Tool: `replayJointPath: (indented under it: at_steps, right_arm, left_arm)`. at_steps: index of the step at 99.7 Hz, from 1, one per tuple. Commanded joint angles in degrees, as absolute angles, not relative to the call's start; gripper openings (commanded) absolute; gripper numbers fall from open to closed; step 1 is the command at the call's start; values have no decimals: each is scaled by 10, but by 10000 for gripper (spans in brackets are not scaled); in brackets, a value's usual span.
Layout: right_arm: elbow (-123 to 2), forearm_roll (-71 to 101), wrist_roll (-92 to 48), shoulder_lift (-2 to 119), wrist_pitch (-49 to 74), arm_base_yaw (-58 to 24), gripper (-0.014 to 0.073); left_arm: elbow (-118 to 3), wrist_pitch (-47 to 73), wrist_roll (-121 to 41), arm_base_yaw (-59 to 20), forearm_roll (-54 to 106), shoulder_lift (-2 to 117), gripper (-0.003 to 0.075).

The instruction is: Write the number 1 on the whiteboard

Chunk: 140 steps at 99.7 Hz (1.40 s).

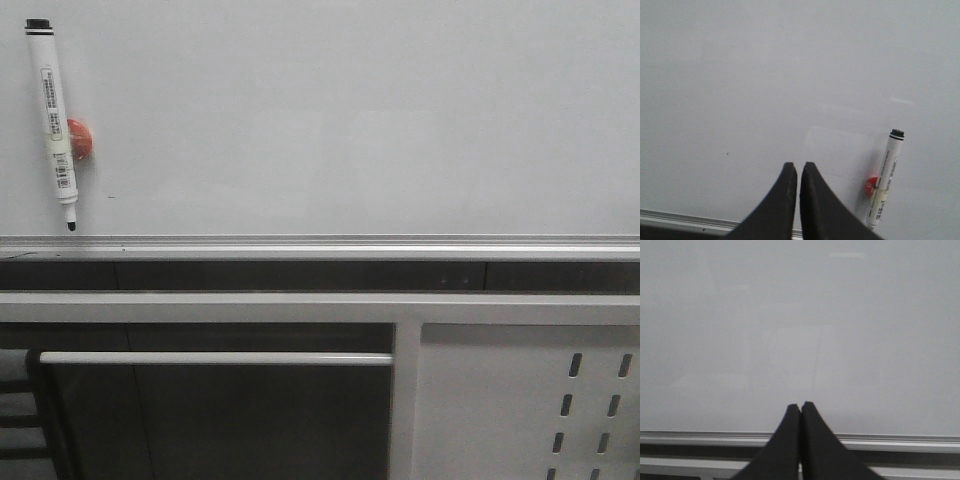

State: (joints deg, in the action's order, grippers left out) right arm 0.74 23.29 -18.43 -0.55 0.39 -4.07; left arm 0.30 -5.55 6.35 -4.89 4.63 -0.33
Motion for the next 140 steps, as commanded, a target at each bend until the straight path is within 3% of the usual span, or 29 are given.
replayJointPath:
  at_steps: [1,66,104,123,140]
  right_arm:
    - [23,233,-186,-16,-38,-39,-79]
    - [23,233,-186,-16,-41,-39,-79]
    - [23,235,-186,-16,-162,-39,-79]
    - [18,348,-185,-16,-162,-39,-79]
    - [-37,327,-185,-10,-113,-40,-79]
  left_arm:
    - [16,-102,65,-47,52,-19,-18]
    - [16,-116,65,-47,53,-19,-18]
    - [15,-200,65,-47,53,-19,-18]
    - [15,-211,68,-47,105,-19,-18]
    - [13,-205,74,-51,143,8,-18]
